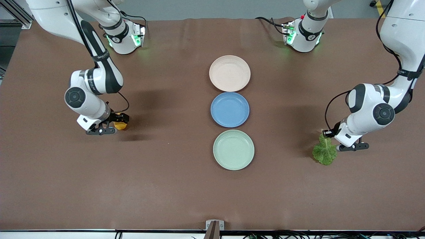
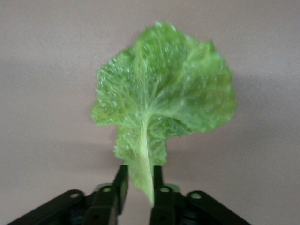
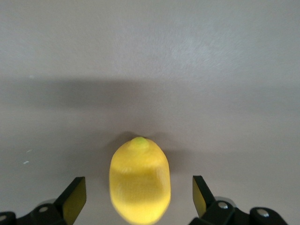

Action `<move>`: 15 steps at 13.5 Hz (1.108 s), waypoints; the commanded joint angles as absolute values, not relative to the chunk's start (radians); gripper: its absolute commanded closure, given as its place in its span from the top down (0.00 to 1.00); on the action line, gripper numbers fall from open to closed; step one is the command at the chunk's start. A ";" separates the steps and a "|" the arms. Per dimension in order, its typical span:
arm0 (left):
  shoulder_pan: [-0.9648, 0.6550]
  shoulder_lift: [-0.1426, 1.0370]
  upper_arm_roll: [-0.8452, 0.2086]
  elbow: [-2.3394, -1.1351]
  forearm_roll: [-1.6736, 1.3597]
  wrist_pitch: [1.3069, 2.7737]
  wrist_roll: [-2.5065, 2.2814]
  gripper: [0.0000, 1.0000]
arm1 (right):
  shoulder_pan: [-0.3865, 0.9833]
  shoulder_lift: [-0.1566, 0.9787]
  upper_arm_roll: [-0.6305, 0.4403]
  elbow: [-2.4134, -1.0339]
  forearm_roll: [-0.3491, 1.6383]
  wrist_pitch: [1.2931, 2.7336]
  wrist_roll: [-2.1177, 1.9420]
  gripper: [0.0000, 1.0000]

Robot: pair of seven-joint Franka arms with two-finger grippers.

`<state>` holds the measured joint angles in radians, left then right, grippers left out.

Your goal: Pick lemon and lettuce from plates

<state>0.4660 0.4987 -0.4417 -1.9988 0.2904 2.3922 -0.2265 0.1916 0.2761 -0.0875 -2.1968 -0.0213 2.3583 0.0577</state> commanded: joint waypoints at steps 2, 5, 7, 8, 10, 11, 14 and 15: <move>0.480 0.356 -0.492 -1.987 0.304 2.367 -0.202 1.00 | 0.170 0.196 -0.071 -2.032 -0.029 2.062 0.046 1.00; 0.479 0.281 -0.567 -1.774 0.288 2.095 -0.201 1.00 | 0.167 0.170 -0.075 -1.864 -0.031 1.816 0.043 1.00; 0.474 0.288 -0.600 -1.575 0.288 1.897 -0.201 1.00 | 0.154 0.172 -0.081 -1.731 -0.041 1.664 0.044 1.00; 0.474 0.288 -0.603 -1.507 0.288 1.828 -0.202 1.00 | 0.143 0.173 -0.081 -1.668 -0.043 1.608 0.046 1.00; 0.480 0.282 -0.601 -1.421 0.273 1.702 -0.204 1.00 | 0.108 0.175 -0.080 -1.590 -0.043 1.530 0.043 1.00; 0.483 0.276 -0.598 -1.410 0.237 1.653 -0.204 1.00 | 0.097 0.170 -0.081 -1.580 -0.043 1.522 0.041 1.00; 0.518 0.203 -0.604 -1.411 0.170 1.582 -0.201 1.00 | 0.069 0.175 -0.080 -1.545 -0.043 1.522 -0.012 1.00; 0.518 0.172 -0.607 -1.410 0.166 1.553 -0.201 1.00 | 0.064 0.178 -0.081 -1.522 -0.044 1.523 -0.027 1.00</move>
